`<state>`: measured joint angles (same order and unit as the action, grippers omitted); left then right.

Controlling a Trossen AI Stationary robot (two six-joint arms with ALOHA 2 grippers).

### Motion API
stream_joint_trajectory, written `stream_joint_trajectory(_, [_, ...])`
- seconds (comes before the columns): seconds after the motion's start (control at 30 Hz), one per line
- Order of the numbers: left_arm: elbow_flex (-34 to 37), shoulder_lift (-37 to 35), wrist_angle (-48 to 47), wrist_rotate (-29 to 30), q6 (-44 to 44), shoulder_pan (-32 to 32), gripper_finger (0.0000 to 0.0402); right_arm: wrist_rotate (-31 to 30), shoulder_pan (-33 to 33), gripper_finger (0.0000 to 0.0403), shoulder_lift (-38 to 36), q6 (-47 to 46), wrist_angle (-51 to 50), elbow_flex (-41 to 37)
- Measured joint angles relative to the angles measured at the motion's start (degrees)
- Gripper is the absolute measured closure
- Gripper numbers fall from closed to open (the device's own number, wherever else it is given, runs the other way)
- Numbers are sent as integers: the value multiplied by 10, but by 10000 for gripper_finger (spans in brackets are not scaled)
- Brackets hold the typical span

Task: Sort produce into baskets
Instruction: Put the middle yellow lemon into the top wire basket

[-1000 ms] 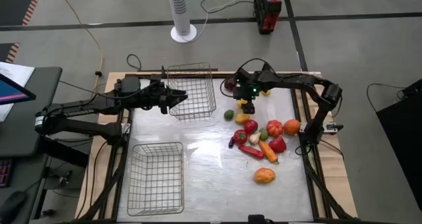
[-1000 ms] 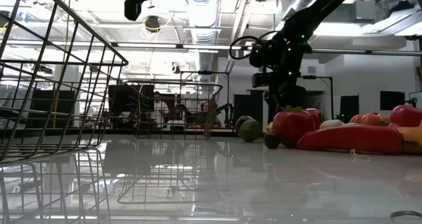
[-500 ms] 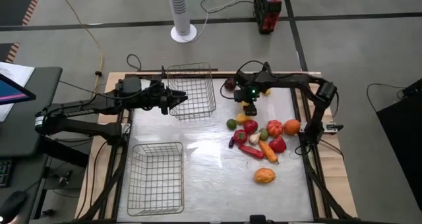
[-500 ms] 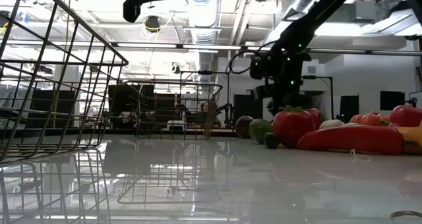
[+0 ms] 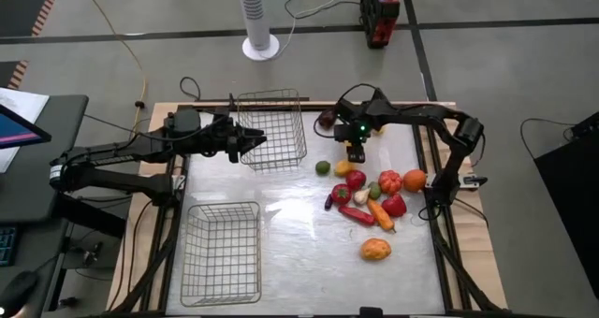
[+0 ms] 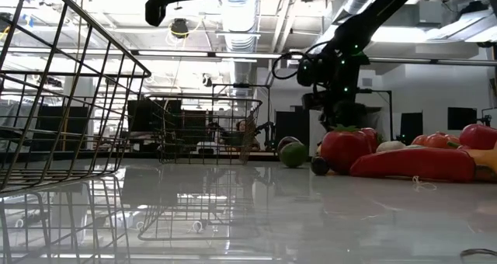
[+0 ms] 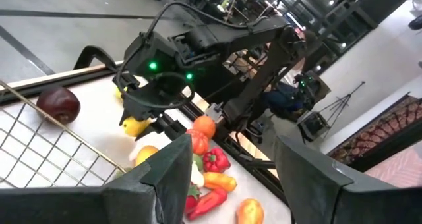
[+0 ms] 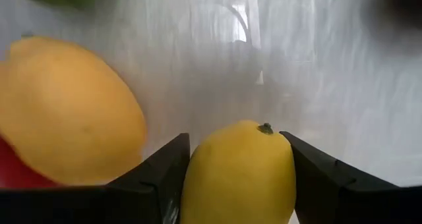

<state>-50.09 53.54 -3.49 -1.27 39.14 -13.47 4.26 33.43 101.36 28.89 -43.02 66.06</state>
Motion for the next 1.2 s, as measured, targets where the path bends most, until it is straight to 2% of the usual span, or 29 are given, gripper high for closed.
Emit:
stream_joint_trajectory(0.23, [0,0,0,1,-5,0,203,4,-17,164,-59,-60,-16,17])
stream_joint_trajectory(0.37, [0,0,0,11,-15,0,203,48,-31,162,-106,-114,0,40])
stream_joint_trajectory(0.5, [0,0,0,40,-28,0,203,81,-49,161,-140,-210,69,50])
stream_joint_trajectory(0.63, [0,0,10,78,-40,0,203,94,-78,160,-153,-314,181,50])
stream_joint_trajectory(0.8, [0,0,36,112,-109,29,203,95,-118,159,-130,-410,347,50])
stream_joint_trajectory(0.97, [18,0,112,114,-162,77,203,90,-143,159,-78,-449,489,51])
stream_joint_trajectory(1.07, [18,0,113,114,-158,95,203,77,-148,158,-49,-474,540,51])
stream_joint_trajectory(1.2, [18,-5,114,112,-144,115,203,74,-147,158,-9,-494,553,68])
